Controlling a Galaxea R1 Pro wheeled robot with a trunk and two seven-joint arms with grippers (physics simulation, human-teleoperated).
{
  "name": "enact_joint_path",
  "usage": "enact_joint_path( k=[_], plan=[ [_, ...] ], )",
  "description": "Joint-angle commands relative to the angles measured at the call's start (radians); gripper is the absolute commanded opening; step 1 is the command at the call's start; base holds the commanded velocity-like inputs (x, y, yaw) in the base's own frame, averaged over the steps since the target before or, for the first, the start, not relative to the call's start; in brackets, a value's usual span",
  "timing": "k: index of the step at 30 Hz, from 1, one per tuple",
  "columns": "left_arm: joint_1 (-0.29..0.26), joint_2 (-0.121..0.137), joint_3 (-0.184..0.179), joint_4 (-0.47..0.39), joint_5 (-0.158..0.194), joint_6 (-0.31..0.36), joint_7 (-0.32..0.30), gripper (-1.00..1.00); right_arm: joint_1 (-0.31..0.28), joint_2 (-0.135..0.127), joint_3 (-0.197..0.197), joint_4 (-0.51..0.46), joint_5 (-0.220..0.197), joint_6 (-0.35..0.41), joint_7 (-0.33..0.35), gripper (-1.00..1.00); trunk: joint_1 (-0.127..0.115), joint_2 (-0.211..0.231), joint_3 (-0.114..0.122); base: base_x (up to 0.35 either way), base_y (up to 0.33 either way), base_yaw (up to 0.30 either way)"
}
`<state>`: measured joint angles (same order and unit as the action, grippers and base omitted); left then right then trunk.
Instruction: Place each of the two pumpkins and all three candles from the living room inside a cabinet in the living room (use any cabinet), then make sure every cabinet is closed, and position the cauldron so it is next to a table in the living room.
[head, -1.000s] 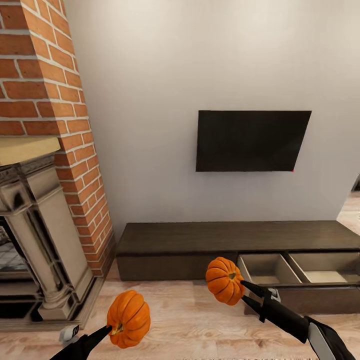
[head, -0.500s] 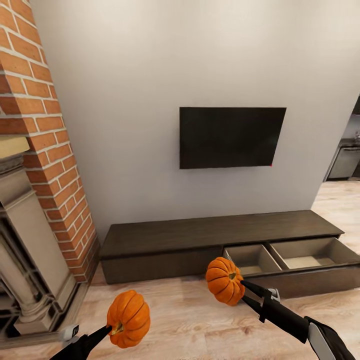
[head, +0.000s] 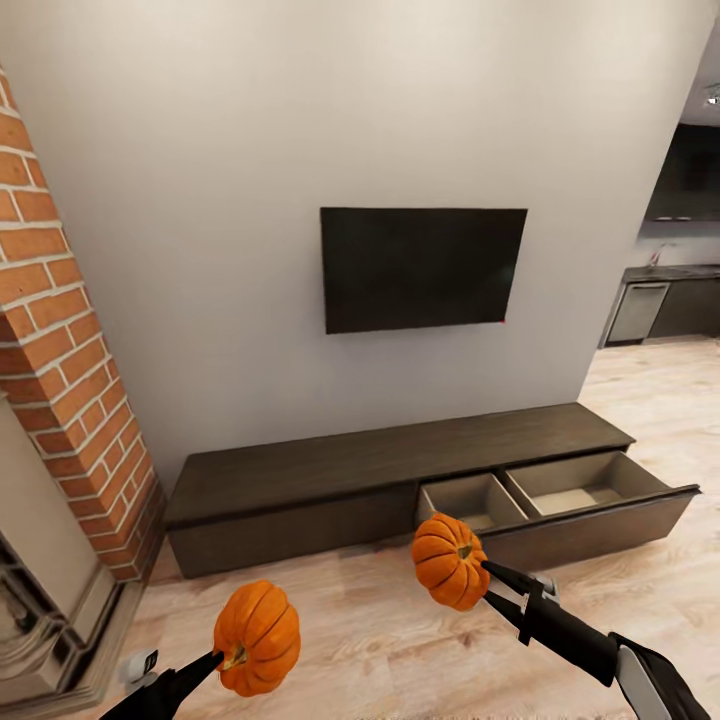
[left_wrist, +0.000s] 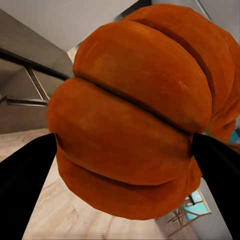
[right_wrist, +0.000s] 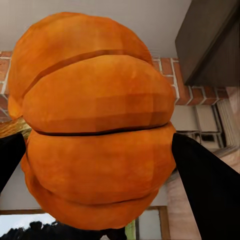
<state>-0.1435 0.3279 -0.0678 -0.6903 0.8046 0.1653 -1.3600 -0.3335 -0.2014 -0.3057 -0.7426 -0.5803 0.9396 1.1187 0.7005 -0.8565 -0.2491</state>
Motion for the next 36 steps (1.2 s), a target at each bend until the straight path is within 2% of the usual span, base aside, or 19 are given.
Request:
enact_joint_path(
  k=[1, 29, 36],
  plan=[
    [-0.001, 0.001, -0.006, 0.0, 0.01, 0.01, -0.002, -1.0, -0.001, 0.0, -0.001, 0.0, -0.001, 0.005, 0.003, -1.0, 0.0, -0.001, -0.002, 0.0, 0.0, -0.219],
    [-0.001, 0.0, -0.006, 0.0, 0.01, 0.01, 0.003, -1.0, -0.001, -0.001, -0.003, 0.015, -0.001, 0.005, 0.003, -1.0, 0.0, -0.001, -0.032, 0.0, 0.0, -0.219],
    [-0.001, 0.0, -0.006, 0.0, 0.01, 0.01, 0.003, -1.0, -0.001, 0.001, -0.032, 0.015, 0.0, 0.005, 0.004, -1.0, 0.0, -0.001, -0.04, 0.0, 0.0, -0.219]
  ],
)
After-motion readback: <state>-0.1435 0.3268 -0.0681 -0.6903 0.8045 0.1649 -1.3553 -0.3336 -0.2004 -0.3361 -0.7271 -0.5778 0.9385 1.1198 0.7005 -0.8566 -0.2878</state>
